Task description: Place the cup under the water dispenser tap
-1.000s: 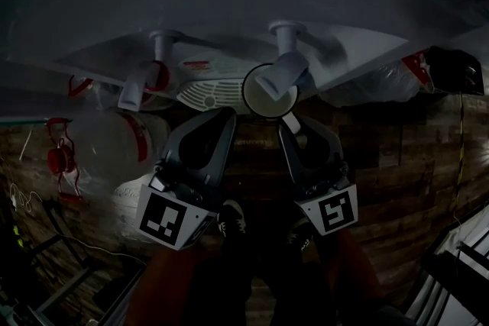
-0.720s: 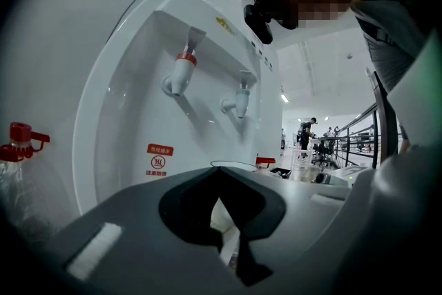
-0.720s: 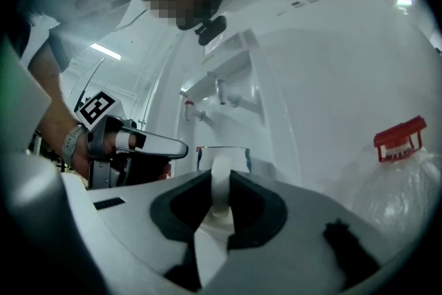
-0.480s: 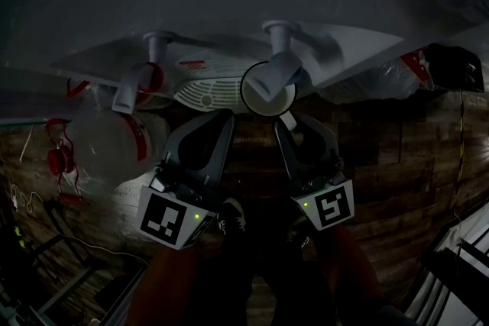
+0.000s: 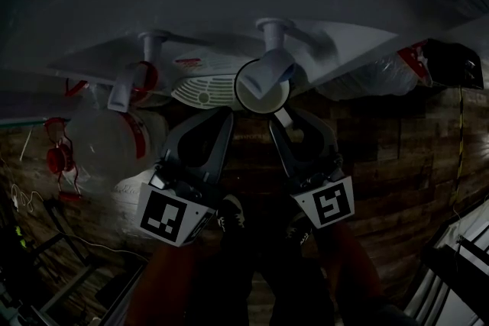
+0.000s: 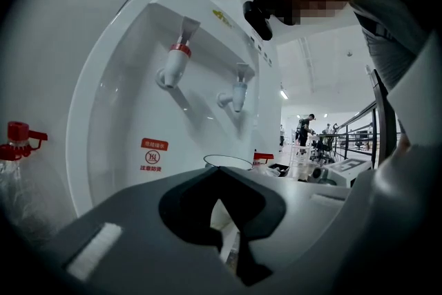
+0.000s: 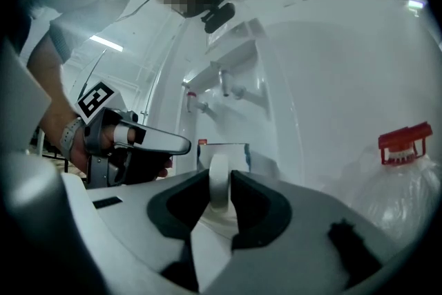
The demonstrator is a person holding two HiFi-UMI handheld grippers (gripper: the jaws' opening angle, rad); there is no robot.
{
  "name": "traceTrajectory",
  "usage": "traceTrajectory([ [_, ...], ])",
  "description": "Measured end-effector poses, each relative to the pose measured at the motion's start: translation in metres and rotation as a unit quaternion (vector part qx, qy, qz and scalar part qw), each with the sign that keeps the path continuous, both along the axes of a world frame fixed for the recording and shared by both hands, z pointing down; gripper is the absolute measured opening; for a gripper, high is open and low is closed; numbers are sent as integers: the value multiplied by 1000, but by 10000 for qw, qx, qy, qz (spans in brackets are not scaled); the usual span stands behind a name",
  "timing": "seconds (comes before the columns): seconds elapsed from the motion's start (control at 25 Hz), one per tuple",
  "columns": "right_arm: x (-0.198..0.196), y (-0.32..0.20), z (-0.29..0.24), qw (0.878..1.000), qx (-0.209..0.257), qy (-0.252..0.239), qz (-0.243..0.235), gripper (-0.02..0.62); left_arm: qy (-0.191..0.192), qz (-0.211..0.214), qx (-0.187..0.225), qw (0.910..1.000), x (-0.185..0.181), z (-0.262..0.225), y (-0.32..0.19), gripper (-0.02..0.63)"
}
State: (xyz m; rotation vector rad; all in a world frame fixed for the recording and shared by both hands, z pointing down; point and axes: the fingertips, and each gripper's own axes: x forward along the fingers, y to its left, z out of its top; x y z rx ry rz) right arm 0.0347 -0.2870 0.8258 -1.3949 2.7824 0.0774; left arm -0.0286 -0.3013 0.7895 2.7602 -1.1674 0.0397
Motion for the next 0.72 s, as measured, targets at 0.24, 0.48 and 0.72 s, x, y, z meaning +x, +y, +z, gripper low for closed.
traceTrajectory([
  [0.24, 6, 4, -7, 9997, -117, 202, -64, 138, 38, -51, -43, 10000, 2, -7, 4, 6],
  [0.48, 17, 12, -30, 9994, -220, 246, -50, 158, -153, -95, -147, 9997, 1, -18, 12, 6],
  [0.72, 19, 27, -86, 9992, -336, 134, -182, 158, -192, -65, -142, 9997, 10, -65, 27, 6],
])
